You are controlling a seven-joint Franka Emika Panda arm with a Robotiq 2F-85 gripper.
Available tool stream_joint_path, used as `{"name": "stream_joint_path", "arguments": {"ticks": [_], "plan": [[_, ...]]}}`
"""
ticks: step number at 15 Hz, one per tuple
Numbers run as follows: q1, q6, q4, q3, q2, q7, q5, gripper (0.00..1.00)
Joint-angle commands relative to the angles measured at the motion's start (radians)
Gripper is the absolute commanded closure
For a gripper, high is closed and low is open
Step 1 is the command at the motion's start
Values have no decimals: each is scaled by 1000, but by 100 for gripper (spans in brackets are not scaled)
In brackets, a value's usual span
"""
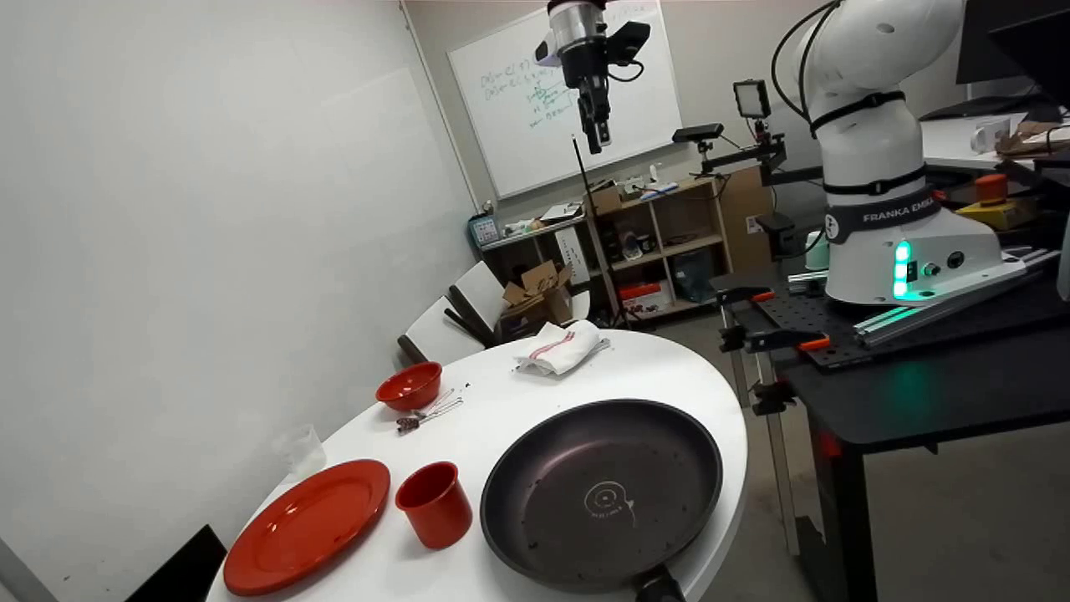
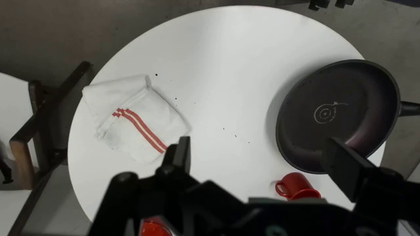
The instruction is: Move the cup at the edge of the table
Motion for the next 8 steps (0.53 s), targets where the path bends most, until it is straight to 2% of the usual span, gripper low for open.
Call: {"name": "stream_joint_path", "arguments": {"ticks": [1,8], "plan": [[14,-9,49,27,77,-10,9,0],[69,-46,189,147,252,31,-2,0]]}}
